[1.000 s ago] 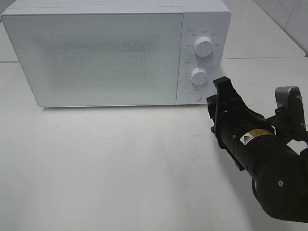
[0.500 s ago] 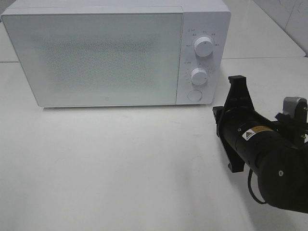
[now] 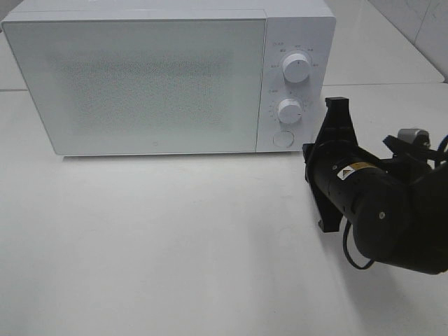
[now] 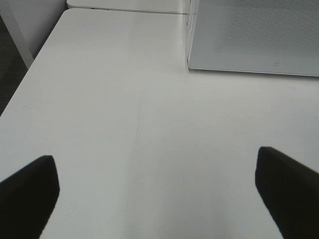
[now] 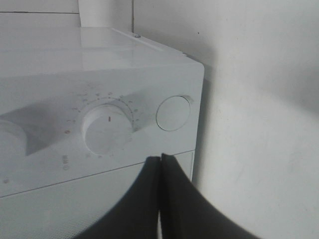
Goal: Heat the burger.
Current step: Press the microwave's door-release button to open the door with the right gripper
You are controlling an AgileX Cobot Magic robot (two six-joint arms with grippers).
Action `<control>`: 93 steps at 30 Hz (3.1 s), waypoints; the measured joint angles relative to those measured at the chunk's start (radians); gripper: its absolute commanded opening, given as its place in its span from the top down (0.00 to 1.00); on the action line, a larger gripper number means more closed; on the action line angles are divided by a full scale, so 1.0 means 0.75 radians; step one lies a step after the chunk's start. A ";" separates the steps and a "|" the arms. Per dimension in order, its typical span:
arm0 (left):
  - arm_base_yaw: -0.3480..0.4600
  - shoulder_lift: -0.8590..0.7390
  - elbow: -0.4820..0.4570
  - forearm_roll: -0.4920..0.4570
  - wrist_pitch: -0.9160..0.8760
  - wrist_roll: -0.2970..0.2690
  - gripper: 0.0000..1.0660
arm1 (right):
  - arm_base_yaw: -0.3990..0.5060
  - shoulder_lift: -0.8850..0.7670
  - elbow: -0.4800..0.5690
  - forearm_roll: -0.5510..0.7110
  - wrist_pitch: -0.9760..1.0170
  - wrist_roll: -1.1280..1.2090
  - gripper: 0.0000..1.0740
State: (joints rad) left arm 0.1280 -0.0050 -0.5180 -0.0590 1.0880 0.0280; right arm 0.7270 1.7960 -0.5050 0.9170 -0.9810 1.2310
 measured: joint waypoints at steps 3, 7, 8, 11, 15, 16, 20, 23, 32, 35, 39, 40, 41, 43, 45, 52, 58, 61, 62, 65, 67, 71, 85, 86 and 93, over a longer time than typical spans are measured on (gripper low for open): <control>0.000 0.000 0.000 0.000 0.000 0.000 0.05 | -0.003 0.051 -0.049 -0.012 0.033 0.021 1.00; 0.000 0.000 0.000 0.000 0.000 0.000 0.05 | -0.021 0.133 -0.140 -0.052 0.061 0.027 1.00; 0.000 0.000 0.000 0.000 0.000 0.000 0.05 | -0.021 0.133 -0.140 -0.052 0.061 0.027 1.00; 0.000 0.000 0.000 0.000 0.000 0.000 0.05 | -0.053 0.167 -0.185 -0.075 0.081 0.027 1.00; 0.000 0.000 0.000 0.000 0.000 0.000 0.05 | -0.100 0.223 -0.245 -0.093 0.093 0.027 1.00; 0.000 0.000 0.000 0.000 0.000 0.000 0.05 | -0.105 0.236 -0.256 -0.099 0.096 0.027 1.00; 0.000 0.000 0.000 0.000 0.000 0.000 0.05 | -0.119 0.269 -0.287 -0.112 0.113 0.027 1.00; 0.000 0.000 0.000 0.000 0.000 0.000 0.05 | -0.133 0.293 -0.320 -0.120 0.119 0.027 1.00; 0.000 0.000 0.000 0.000 0.000 0.000 0.05 | -0.171 0.363 -0.416 -0.133 0.165 0.028 1.00; 0.000 0.000 0.000 0.000 0.000 0.000 0.05 | -0.195 0.372 -0.448 -0.135 0.179 0.027 1.00; 0.000 0.000 0.000 0.000 0.000 0.000 0.05 | -0.216 0.381 -0.463 -0.133 0.183 0.025 1.00; 0.000 0.000 0.000 0.000 0.000 0.000 0.05 | -0.216 0.381 -0.463 -0.133 0.183 0.025 1.00; 0.000 0.000 0.000 0.000 0.000 0.000 0.05 | -0.228 0.381 -0.463 -0.129 0.188 0.023 1.00; 0.000 0.000 0.000 0.000 0.000 0.000 0.05 | -0.233 0.381 -0.463 -0.129 0.195 0.019 1.00; 0.000 0.000 0.000 0.000 0.000 0.000 0.05 | -0.240 0.381 -0.463 -0.129 0.207 0.007 1.00; 0.000 0.000 0.000 0.000 0.000 0.000 0.05 | -0.240 0.393 -0.467 -0.131 0.209 -0.001 1.00; 0.000 0.000 0.000 0.000 0.000 0.000 0.05 | -0.241 0.431 -0.492 -0.153 0.220 0.000 1.00; 0.000 0.000 0.000 0.000 0.000 0.000 0.05 | -0.241 0.431 -0.492 -0.153 0.220 0.000 1.00; 0.000 0.000 0.000 0.000 0.000 0.000 0.05 | -0.241 0.431 -0.492 -0.153 0.219 0.000 1.00; 0.000 0.000 0.000 0.000 0.000 0.000 0.05 | -0.237 0.431 -0.493 -0.152 0.209 0.000 1.00; 0.000 0.000 0.000 0.000 0.000 0.000 0.05 | -0.236 0.431 -0.493 -0.152 0.208 0.000 1.00; 0.000 0.000 0.000 0.000 0.000 0.000 0.05 | -0.235 0.431 -0.499 -0.139 0.187 0.000 1.00; 0.000 0.000 0.000 0.000 0.000 0.000 0.05 | -0.220 0.469 -0.553 -0.076 0.185 -0.009 1.00; 0.000 0.000 0.000 0.000 0.000 0.000 0.05 | -0.220 0.469 -0.553 -0.076 0.185 -0.009 1.00; 0.000 0.000 0.000 0.000 0.000 0.000 0.05 | -0.205 0.487 -0.592 0.003 0.172 -0.036 1.00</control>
State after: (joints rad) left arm 0.1280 -0.0050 -0.5180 -0.0590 1.0880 0.0280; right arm 0.5730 2.1610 -0.9490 0.9190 -0.8520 1.2040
